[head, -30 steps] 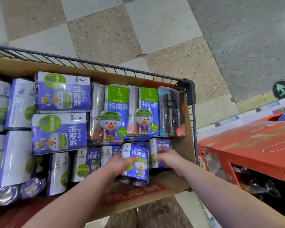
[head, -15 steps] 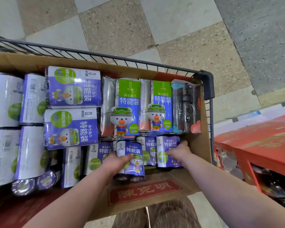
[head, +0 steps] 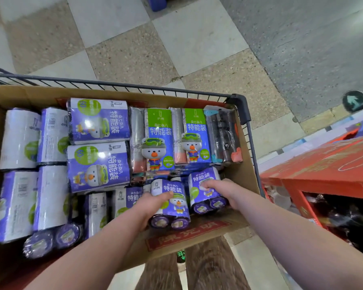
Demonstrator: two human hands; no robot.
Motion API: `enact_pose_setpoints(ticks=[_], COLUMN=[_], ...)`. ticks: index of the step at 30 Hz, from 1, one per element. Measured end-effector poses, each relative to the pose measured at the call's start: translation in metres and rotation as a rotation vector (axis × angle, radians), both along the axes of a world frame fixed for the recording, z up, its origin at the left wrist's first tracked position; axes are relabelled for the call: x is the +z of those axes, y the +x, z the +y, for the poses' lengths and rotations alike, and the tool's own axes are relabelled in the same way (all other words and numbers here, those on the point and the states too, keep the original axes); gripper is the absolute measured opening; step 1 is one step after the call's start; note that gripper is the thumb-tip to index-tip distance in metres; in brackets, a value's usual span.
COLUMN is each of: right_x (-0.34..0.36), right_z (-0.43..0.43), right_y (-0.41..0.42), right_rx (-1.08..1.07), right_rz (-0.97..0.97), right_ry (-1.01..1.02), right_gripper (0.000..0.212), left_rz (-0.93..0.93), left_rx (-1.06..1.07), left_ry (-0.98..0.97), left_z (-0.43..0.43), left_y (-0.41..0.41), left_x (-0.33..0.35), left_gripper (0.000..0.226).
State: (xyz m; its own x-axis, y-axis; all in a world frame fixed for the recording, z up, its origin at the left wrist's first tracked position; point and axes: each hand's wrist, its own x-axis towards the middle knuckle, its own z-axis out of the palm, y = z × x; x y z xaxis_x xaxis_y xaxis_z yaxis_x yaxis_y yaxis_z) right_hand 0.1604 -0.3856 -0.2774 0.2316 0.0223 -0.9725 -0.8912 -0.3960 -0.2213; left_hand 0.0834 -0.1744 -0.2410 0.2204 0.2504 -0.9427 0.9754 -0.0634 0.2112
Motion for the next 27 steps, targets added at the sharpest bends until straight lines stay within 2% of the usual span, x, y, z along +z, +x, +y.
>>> enact_pose_setpoints(ticks=[2, 4, 6, 8, 12, 13, 15, 18, 19, 22, 25, 27], right_x=[0.013, 0.034, 0.062, 0.08, 0.099, 0.102, 0.117, 0.152, 0.162, 0.184, 0.205, 0.219], right_z=[-0.004, -0.006, -0.006, -0.008, -0.021, -0.027, -0.034, -0.041, -0.044, -0.064, -0.088, -0.109], right_y=[-0.003, -0.009, -0.02, -0.033, -0.063, -0.071, -0.089, -0.119, -0.13, -0.16, -0.19, -0.213], right_rx=[-0.001, -0.033, -0.061, -0.098, -0.162, -0.195, -0.264, -0.35, -0.375, -0.479, -0.595, -0.698], right_rz=[-0.052, -0.097, -0.152, -0.199, -0.304, -0.336, -0.404, -0.496, -0.521, -0.589, -0.659, -0.69], right_ry=[-0.012, 0.001, 0.012, 0.016, -0.012, -0.011, 0.007, 0.031, 0.037, 0.013, 0.009, 0.001], right_gripper=[0.103, 0.1, 0.098, 0.106, 0.13, 0.131, 0.125, 0.097, 0.087, 0.079, 0.048, 0.036], left_rz=[-0.035, -0.081, -0.131, -0.18, -0.307, -0.342, -0.406, -0.509, -0.534, -0.602, -0.659, -0.679], left_rx=[-0.007, -0.023, -0.034, -0.066, -0.125, -0.132, -0.152, -0.238, -0.252, -0.326, -0.402, -0.448], left_ry=[-0.034, -0.063, -0.092, -0.096, -0.105, -0.124, -0.178, -0.231, -0.246, -0.31, -0.379, -0.435], left_z=[0.001, 0.002, 0.003, 0.005, 0.011, 0.012, 0.006, -0.01, -0.017, -0.042, -0.076, -0.104], left_y=[0.0, -0.002, -0.005, -0.007, -0.012, -0.013, -0.018, -0.027, -0.029, -0.035, -0.043, -0.051], left_x=[0.009, 0.021, 0.034, 0.048, 0.064, 0.067, 0.092, 0.121, 0.126, 0.14, 0.157, 0.172], left_gripper=[0.047, 0.04, 0.045, 0.06, 0.112, 0.116, 0.107, 0.064, 0.057, 0.051, 0.039, 0.04])
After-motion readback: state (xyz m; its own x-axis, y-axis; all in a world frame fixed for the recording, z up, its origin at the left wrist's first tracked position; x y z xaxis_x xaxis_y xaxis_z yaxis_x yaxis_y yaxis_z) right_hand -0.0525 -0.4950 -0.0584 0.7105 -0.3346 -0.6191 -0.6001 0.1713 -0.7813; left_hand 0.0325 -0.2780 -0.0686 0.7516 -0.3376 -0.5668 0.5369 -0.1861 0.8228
